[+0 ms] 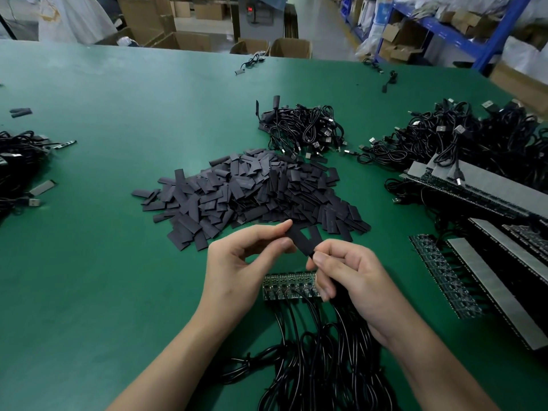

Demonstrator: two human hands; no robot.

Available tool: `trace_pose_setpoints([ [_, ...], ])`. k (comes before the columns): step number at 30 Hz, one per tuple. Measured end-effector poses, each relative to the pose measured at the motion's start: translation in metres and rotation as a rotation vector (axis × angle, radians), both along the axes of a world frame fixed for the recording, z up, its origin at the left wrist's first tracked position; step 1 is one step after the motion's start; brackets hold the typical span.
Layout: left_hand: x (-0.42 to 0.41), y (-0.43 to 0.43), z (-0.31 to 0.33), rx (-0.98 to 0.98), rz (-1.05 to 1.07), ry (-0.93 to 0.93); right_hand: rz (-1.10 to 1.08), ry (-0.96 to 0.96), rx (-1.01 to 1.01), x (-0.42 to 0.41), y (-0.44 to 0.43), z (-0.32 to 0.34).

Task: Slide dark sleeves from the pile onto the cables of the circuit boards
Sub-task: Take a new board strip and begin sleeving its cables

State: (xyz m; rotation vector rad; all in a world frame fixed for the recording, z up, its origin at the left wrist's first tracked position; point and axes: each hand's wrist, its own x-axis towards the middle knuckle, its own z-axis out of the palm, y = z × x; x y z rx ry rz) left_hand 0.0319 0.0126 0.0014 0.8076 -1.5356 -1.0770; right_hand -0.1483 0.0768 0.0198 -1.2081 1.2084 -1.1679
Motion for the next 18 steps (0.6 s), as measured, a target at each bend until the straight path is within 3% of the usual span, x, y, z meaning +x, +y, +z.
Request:
trace_pose_setpoints([
  [12, -0.0031, 0.0048, 0.0033, -0.171, 0.063, -0.089, -0.004, 0.001, 0.001, 0.0008, -0.0011, -0.0054],
  [18, -0.0029, 0.0048, 0.0037, 0.073, -0.032, 0.076, 0.016, -0.003, -0.001, 0.0028, -0.001, -0.0051],
])
